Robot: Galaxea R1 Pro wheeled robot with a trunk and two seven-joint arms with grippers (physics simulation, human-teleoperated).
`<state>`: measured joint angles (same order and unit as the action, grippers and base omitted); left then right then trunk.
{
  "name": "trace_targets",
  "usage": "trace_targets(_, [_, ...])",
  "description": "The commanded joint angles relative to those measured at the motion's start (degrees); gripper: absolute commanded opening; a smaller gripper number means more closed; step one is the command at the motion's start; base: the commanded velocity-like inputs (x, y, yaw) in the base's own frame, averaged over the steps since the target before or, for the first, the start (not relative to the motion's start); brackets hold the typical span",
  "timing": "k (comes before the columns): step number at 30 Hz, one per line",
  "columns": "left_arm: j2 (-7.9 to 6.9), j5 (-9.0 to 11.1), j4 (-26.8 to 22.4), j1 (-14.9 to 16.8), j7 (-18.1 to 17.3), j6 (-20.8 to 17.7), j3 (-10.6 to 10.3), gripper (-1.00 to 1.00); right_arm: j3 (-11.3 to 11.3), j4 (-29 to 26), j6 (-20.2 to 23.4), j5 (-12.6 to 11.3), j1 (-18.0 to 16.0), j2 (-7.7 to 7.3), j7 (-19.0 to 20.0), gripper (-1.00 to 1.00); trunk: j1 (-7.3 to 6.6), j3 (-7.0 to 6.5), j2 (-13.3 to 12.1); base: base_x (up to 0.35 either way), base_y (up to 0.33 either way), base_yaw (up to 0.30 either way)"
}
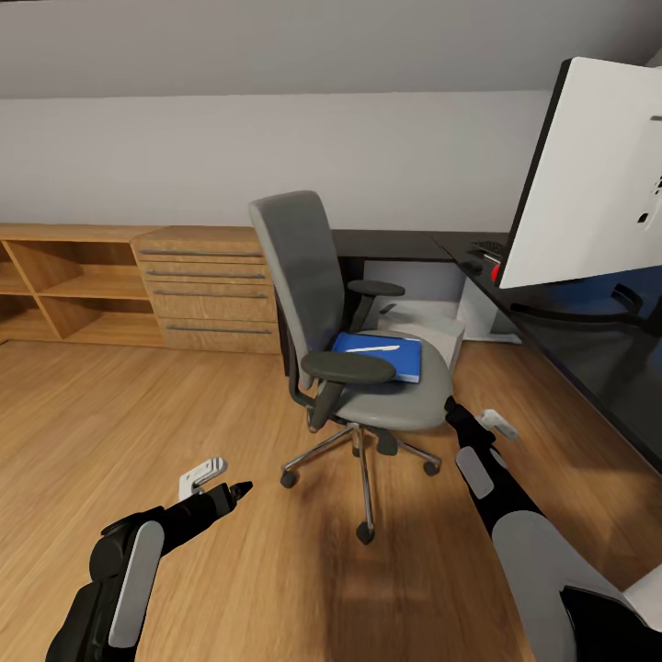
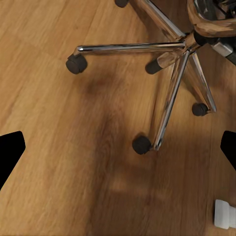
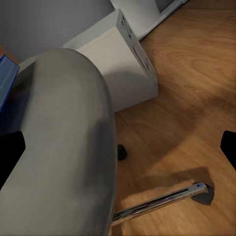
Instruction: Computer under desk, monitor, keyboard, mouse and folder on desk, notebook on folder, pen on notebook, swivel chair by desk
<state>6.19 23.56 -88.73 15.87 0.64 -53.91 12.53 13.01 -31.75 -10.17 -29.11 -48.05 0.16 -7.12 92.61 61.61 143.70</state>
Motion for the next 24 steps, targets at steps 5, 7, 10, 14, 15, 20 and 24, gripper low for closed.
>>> trace_targets(5, [0.05, 0.25, -0.04, 0.04, 0.07, -0.32, 0.13, 1.00, 0.00, -0.03, -0.19, -0.60, -0.03, 0.02, -0.05, 1.00, -0.01, 0.05, 0.02, 0.001, 0.000, 0.000])
trace_targets(7, [0.05, 0.23, -0.04, 0.04, 0.07, -0.32, 0.13, 1.00, 0.00, -0.02, -0.21, -0.60, -0.03, 0.02, -0.05, 1.00, -0.01, 0.05, 0.02, 0.000, 0.000, 0.000])
trace_targets(10, [0.05, 0.18, -0.04, 0.04, 0.07, -0.32, 0.13, 1.00, 0.00, 0.10, -0.28, -0.60, -0.03, -0.51, 0.05, 1.00, -0.01, 0.05, 0.02, 0.044, 0.000, 0.000])
trace_targets(14, [0.05, 0.22, -0.04, 0.04, 0.07, -0.32, 0.13, 1.00, 0.01, 0.11, -0.27, -0.60, -0.03, -0.60, 0.02, 1.00, -0.01, 0.05, 0.02, 0.219, 0.000, 0.000])
trace_targets(15, [0.05, 0.23, -0.04, 0.04, 0.07, -0.32, 0.13, 1.00, 0.04, 0.11, -0.24, -0.60, -0.03, -0.61, 0.01, 1.00, -0.01, 0.05, 0.02, 0.190, 0.000, 0.000])
trace_targets(20, [0.05, 0.20, -0.04, 0.04, 0.07, -0.32, 0.13, 1.00, 0.07, 0.15, -0.21, -0.60, -0.03, -0.62, 0.01, 1.00, -0.01, 0.05, 0.02, 0.096, 0.000, 0.000])
trace_targets(24, [0.05, 0.18, -0.04, 0.04, 0.07, -0.32, 0.13, 1.00, 0.08, 0.17, -0.20, -0.60, -0.03, -0.63, 0.00, 1.00, -0.01, 0.05, 0.02, 0.025, 0.000, 0.000])
